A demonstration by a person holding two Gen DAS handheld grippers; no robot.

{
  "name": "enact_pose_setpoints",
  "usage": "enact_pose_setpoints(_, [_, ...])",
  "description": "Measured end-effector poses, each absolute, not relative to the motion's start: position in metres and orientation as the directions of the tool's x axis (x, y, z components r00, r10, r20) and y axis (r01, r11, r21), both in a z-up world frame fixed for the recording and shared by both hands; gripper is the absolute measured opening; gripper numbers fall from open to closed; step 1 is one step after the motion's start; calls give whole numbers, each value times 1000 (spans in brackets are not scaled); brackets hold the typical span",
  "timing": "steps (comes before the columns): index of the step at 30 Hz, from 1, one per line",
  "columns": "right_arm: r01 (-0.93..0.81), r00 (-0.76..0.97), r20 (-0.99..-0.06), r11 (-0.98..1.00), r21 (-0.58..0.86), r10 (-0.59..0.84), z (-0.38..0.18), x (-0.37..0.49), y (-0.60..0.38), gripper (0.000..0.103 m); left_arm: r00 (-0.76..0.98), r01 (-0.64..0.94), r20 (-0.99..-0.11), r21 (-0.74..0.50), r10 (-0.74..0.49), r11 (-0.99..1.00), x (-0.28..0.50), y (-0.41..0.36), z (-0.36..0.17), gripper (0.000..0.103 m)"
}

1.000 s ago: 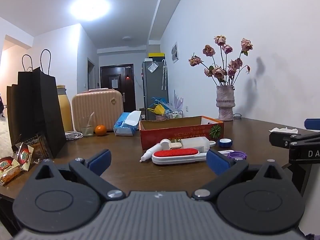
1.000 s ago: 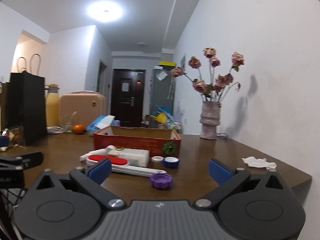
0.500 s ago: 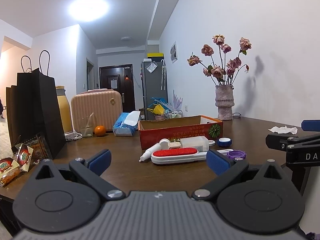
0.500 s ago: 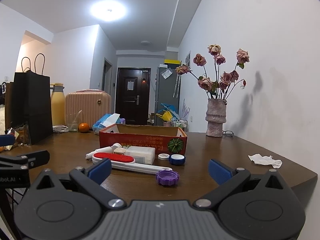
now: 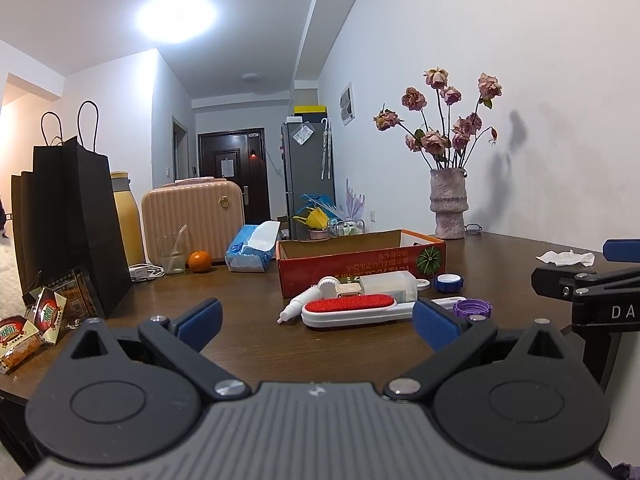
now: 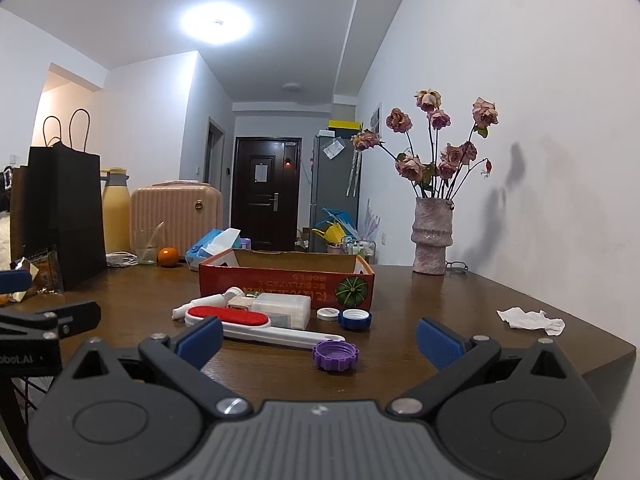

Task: Organize rigid objects

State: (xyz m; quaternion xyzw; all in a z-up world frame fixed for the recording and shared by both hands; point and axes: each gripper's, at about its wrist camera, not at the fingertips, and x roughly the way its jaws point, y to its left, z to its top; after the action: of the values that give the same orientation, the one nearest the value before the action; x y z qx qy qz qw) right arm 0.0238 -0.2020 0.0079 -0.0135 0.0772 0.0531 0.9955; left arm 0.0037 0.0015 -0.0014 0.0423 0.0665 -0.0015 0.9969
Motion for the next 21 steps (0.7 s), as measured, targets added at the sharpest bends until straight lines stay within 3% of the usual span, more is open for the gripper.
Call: enact_pose_setpoints(21, [-98, 982, -165, 995, -14, 94, 6, 26, -203, 103, 991, 13, -138, 89, 0, 996, 5, -1, -1, 103])
